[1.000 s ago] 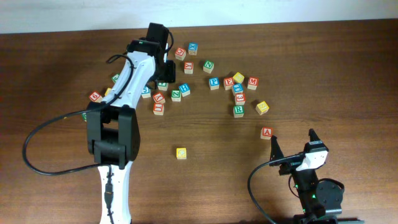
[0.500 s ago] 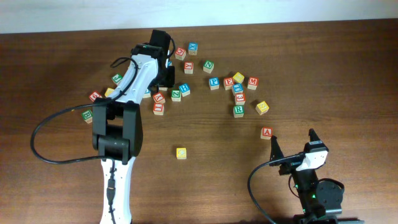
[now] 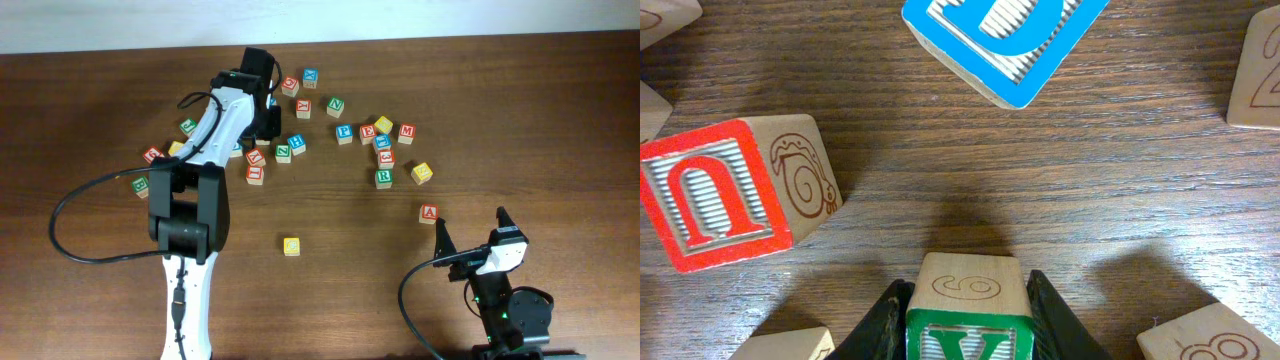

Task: Spell out CVPR
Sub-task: 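Reach the left gripper to the green V block and grasp it, then place the green V block right of the yellow C block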

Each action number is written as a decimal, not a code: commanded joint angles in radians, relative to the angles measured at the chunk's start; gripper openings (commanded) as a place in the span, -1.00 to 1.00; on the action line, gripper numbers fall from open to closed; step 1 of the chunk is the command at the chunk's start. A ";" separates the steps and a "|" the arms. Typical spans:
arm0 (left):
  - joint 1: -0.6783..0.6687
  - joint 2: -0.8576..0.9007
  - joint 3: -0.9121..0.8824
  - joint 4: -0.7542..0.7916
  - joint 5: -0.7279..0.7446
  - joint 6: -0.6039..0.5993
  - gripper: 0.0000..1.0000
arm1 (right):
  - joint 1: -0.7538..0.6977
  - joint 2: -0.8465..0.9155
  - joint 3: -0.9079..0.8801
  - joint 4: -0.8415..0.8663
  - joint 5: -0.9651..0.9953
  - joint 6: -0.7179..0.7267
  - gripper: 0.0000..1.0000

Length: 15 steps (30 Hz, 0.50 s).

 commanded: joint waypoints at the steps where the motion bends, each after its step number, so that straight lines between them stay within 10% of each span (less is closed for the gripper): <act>1: 0.002 0.005 0.010 -0.009 -0.010 0.005 -0.54 | -0.010 -0.006 -0.005 -0.005 0.002 0.008 0.97; 9: 0.001 -0.064 0.192 -0.174 0.004 0.005 -0.56 | -0.010 -0.006 -0.005 -0.005 0.002 0.008 0.97; 15: -0.002 -0.220 0.306 -0.418 0.452 0.005 -0.49 | -0.010 -0.006 -0.005 -0.005 0.002 0.008 0.97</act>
